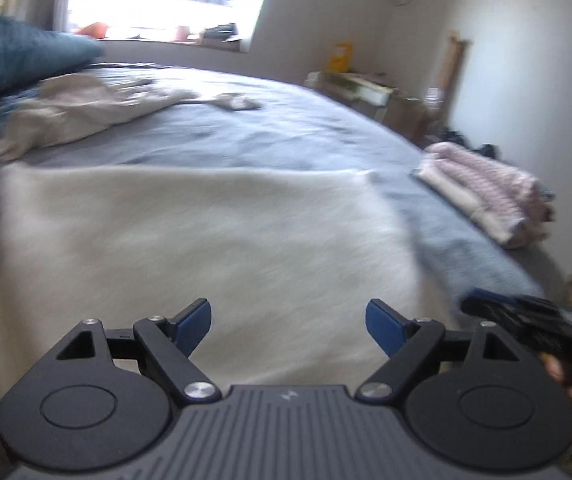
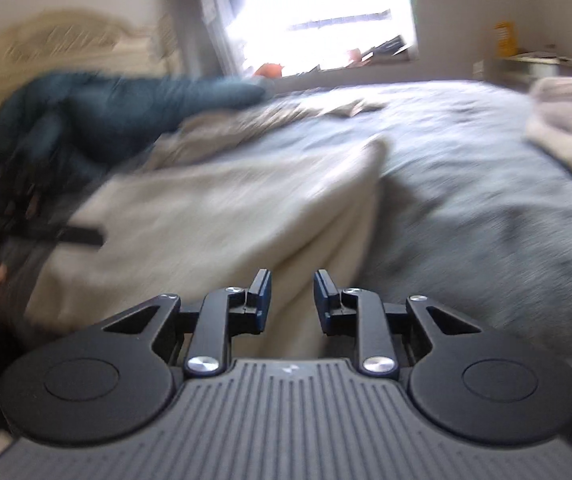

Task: Fold clothes
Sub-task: 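Move the right tool down to the side edge of the cream fleece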

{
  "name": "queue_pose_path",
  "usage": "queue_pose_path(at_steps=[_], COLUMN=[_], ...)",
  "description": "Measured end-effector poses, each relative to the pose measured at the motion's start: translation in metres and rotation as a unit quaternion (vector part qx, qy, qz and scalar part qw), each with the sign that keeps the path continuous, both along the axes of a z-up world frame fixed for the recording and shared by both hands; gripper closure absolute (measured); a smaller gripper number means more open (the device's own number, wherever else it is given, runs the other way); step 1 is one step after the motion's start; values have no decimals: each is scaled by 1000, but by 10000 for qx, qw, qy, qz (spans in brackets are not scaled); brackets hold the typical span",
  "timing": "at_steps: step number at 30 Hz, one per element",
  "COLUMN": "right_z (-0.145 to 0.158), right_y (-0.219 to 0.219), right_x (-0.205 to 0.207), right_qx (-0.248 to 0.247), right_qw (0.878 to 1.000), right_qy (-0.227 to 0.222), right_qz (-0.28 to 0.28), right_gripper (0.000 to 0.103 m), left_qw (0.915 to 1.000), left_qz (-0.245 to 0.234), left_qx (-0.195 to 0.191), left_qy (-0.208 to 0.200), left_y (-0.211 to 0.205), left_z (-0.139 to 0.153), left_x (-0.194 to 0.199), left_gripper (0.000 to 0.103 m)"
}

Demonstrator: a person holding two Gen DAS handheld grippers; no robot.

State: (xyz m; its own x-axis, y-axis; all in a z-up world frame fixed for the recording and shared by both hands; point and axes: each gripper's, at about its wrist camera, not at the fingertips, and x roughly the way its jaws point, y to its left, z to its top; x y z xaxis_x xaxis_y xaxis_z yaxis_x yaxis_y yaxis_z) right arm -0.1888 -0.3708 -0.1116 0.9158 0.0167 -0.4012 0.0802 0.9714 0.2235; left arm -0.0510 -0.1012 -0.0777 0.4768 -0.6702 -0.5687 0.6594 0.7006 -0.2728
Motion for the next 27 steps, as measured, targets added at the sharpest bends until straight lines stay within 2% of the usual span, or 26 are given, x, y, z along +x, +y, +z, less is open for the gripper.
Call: queue_pose_path(at_steps=[3,7,11,14,15,17,21,23,27], right_z=[4,12,12,-8,-18,-28,-8,1,6], right_y=[-22,-38,-48,-50,-53,-62,-82,-92,-101], right_x=[19,61,103,126,129,125,125,136,172], right_qx=[165,118,31,-122,-53,329,794,737,408], right_qw=[9996,9991,9989,9998,9999,9994,9967,9969,9990], right_qy=[-168,-410,-458,-119,62,40,-165,-232,-144], right_qz=[-161,-3,103,114,91,78,-6,-122,-130], right_gripper=[82,83,85,86,85,85,83,82,72], left_qw=[9986,9929,9913,9893,9889,9883,9875,9878,9883], left_qz=[-486,-1069,-1223,-1347,-1371,-1408,-1436,-1420,-1418], left_qx=[-133,-264,-221,-257,-251,-257,-325,-333,-299], left_qy=[186,451,433,493,504,535,564,551,473], left_y=[-31,-70,-82,-83,-83,-82,-81,-82,-83], left_z=[-8,-20,-32,-34,-35,-36,-38,-39,-39], left_x=[1,2,-9,-8,-7,-5,-2,-2,-3], left_gripper=[17,18,15,14,14,14,12,12,12])
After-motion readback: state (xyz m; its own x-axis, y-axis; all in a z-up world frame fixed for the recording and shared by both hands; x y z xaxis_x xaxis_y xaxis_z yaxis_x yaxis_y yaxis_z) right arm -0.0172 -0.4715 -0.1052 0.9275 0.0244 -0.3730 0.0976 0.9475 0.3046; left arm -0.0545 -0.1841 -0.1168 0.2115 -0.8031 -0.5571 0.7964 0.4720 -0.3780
